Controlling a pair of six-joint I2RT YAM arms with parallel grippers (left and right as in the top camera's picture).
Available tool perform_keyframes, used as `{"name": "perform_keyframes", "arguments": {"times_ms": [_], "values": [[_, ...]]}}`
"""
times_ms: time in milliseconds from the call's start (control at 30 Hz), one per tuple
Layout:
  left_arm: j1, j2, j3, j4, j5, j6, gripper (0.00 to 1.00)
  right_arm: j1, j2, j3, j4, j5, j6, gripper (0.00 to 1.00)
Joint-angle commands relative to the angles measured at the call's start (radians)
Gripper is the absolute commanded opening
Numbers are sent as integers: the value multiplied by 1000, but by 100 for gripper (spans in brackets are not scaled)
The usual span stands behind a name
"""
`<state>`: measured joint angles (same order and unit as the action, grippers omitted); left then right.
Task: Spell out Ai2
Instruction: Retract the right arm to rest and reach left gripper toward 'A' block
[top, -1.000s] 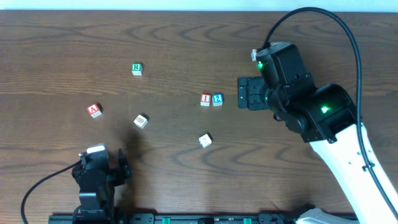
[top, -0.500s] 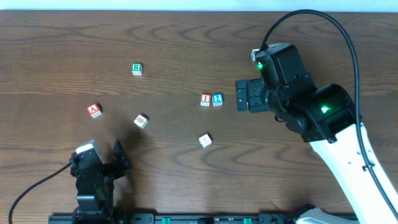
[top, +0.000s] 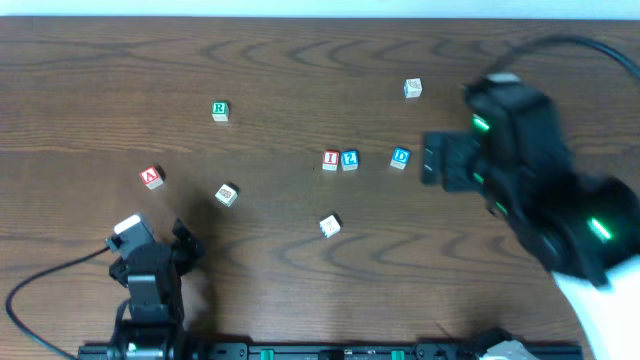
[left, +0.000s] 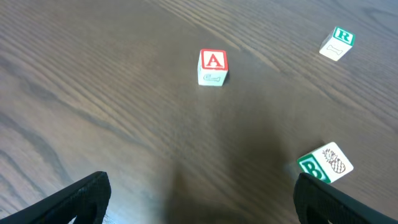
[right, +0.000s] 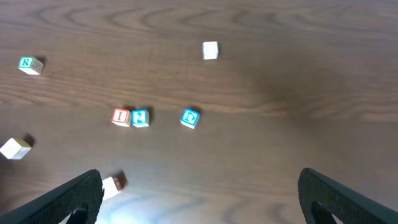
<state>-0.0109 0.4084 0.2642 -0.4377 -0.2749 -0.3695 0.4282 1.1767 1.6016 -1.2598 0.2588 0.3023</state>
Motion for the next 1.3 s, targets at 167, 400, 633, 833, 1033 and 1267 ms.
{"name": "perform_keyframes", "arguments": {"times_ms": [167,400,633,833,1033,1267], "values": [[5,307,211,13,-83,41,95,-22,-290,-184,-118,56,9,99],[52,542,329,13,-158,23,95,-22,-542,-495,-111,48,109,99],[123,753,354,104,-30,-58,95,-22,-575,-566,-105,48,169,99],[122,819,354,154,18,-58,95,-22,-575,-567,-82,47,169,99],[123,832,354,220,9,-57,95,-22,-575,-567,-79,47,169,99],[123,935,357,335,32,-57,96,-22,-575,-567,-72,18,180,99]]}}
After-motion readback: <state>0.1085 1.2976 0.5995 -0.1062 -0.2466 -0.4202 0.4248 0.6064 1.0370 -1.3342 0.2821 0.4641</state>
